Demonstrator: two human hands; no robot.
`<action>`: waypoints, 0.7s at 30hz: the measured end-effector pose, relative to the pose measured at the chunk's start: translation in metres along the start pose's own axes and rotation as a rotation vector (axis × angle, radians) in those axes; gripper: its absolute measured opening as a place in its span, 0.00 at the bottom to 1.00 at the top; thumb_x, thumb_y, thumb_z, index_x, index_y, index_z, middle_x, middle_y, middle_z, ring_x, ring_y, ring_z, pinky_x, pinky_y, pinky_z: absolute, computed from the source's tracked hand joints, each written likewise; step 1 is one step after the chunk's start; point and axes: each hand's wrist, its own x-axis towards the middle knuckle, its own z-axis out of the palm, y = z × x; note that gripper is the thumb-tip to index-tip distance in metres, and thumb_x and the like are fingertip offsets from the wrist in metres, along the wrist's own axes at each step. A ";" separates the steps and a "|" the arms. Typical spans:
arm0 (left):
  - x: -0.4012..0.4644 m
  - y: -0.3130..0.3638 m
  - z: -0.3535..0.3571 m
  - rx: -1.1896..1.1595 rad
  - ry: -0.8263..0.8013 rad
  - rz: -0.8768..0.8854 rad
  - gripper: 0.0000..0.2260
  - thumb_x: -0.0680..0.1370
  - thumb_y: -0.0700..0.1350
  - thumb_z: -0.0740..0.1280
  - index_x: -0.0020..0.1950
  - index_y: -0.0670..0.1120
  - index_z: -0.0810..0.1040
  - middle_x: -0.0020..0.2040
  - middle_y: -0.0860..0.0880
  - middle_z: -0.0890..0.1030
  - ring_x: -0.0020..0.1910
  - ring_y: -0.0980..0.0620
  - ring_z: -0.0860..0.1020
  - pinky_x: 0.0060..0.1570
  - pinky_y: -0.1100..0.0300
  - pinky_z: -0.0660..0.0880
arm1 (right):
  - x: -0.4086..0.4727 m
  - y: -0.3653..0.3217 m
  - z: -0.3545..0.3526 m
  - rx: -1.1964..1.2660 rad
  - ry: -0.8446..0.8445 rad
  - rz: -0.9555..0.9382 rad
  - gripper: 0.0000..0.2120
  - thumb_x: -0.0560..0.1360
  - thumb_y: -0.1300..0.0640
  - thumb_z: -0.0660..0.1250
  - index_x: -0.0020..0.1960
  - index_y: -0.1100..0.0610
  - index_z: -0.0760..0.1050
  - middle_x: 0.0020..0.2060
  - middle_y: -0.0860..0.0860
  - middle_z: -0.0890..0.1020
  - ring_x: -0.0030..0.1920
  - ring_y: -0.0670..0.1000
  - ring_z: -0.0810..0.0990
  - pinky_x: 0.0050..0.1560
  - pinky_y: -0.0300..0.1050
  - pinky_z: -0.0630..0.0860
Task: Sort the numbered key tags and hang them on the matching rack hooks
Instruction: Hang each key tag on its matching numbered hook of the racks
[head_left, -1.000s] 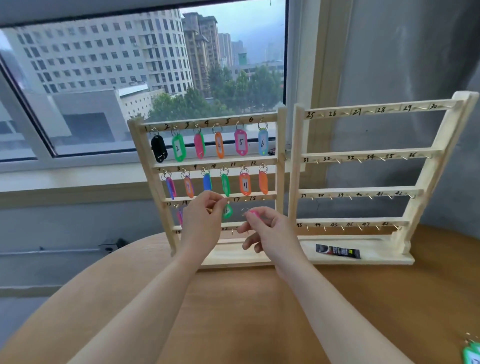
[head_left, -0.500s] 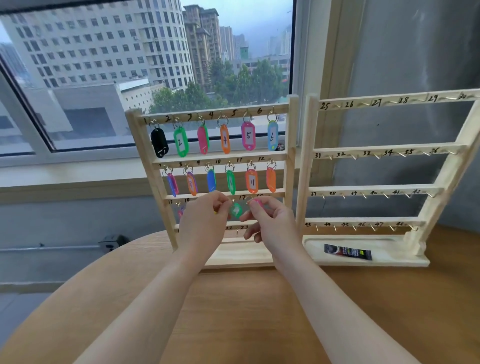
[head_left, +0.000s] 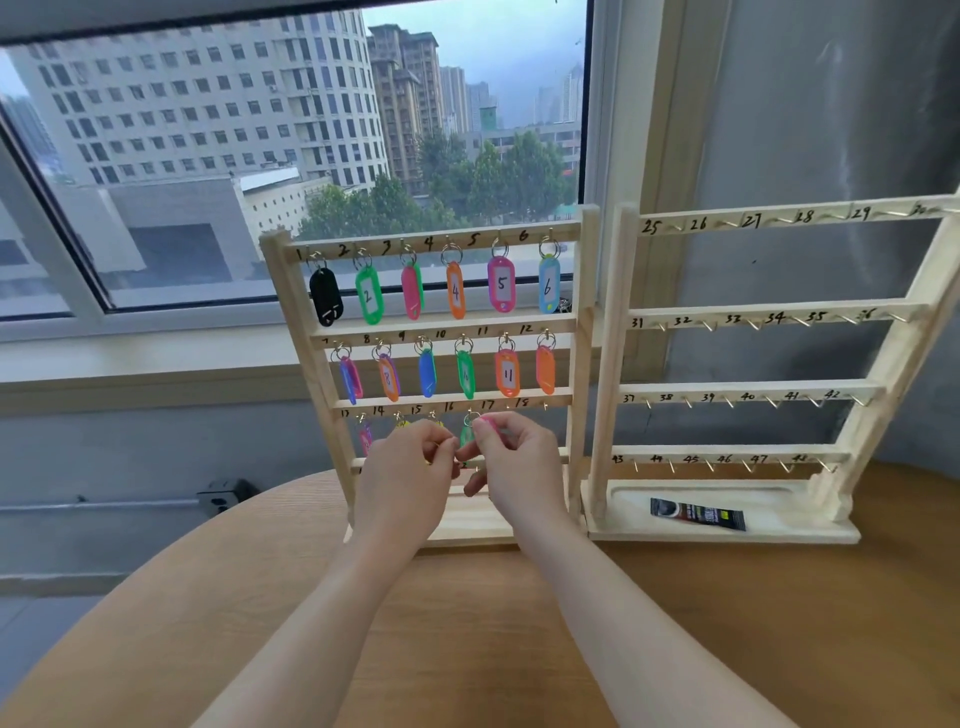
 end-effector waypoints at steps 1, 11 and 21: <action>-0.001 -0.001 0.000 -0.004 -0.008 -0.008 0.06 0.81 0.46 0.67 0.46 0.55 0.80 0.34 0.58 0.83 0.38 0.60 0.81 0.44 0.55 0.80 | 0.000 0.003 0.001 0.001 0.012 0.019 0.07 0.83 0.56 0.64 0.52 0.56 0.80 0.35 0.51 0.86 0.25 0.51 0.79 0.25 0.37 0.74; -0.026 -0.008 -0.002 -0.050 -0.076 -0.094 0.05 0.81 0.48 0.67 0.47 0.53 0.82 0.32 0.57 0.83 0.35 0.56 0.80 0.41 0.53 0.80 | -0.022 0.019 -0.041 -0.264 -0.048 0.136 0.16 0.83 0.48 0.64 0.43 0.55 0.80 0.31 0.50 0.85 0.25 0.49 0.80 0.28 0.40 0.75; -0.118 0.089 0.129 -0.104 -0.660 0.160 0.09 0.80 0.49 0.68 0.40 0.57 0.78 0.40 0.57 0.81 0.39 0.58 0.79 0.39 0.62 0.76 | -0.134 0.036 -0.275 -0.798 0.245 0.167 0.18 0.79 0.52 0.69 0.32 0.56 0.80 0.24 0.47 0.79 0.28 0.43 0.76 0.32 0.37 0.68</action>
